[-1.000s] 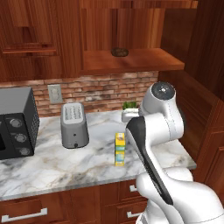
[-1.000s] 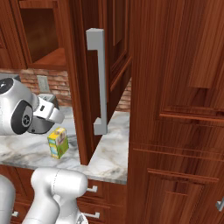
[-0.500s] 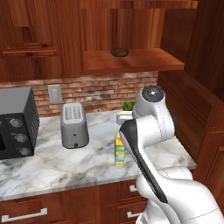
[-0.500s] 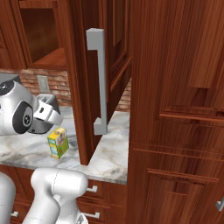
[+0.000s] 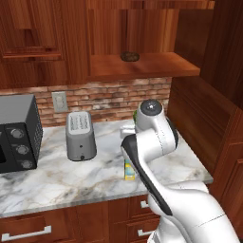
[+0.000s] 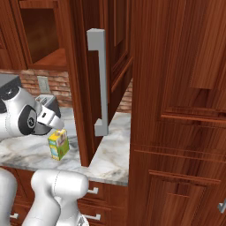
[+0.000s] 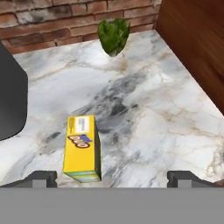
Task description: Pick the cereal and cereal from the counter and place them in the cabinets closest to them.
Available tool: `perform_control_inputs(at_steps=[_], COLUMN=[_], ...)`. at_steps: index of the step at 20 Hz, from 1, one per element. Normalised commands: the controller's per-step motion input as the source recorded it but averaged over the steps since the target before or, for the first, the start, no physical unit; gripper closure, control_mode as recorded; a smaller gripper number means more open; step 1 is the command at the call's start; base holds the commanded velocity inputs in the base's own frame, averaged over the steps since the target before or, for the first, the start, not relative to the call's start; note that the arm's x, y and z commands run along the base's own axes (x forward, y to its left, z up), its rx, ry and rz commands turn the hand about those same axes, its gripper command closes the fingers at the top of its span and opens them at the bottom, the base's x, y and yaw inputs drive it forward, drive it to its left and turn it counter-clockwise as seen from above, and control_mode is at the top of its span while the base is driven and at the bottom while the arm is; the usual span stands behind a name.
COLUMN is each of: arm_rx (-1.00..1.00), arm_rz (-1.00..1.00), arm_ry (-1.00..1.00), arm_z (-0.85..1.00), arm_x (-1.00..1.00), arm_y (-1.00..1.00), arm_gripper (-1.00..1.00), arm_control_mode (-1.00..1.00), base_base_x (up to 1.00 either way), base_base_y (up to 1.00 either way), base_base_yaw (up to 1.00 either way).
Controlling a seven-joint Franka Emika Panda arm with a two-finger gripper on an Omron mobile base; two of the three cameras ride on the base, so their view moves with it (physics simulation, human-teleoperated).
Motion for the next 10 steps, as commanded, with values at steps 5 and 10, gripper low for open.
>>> perform_control_inputs(at_steps=[5,10], arm_rx=[0.00,0.00], arm_rz=[-0.07,-0.07], arm_ry=[0.03,0.04], arm_z=[-0.36,-0.35], arm_x=[0.26,0.31], arm_y=[0.09,0.12], arm_gripper=[-1.00,-1.00], arm_control_mode=[-1.00,-1.00], base_base_x=[0.00,0.00], base_base_y=[0.00,0.00], base_base_yaw=[0.00,0.00])
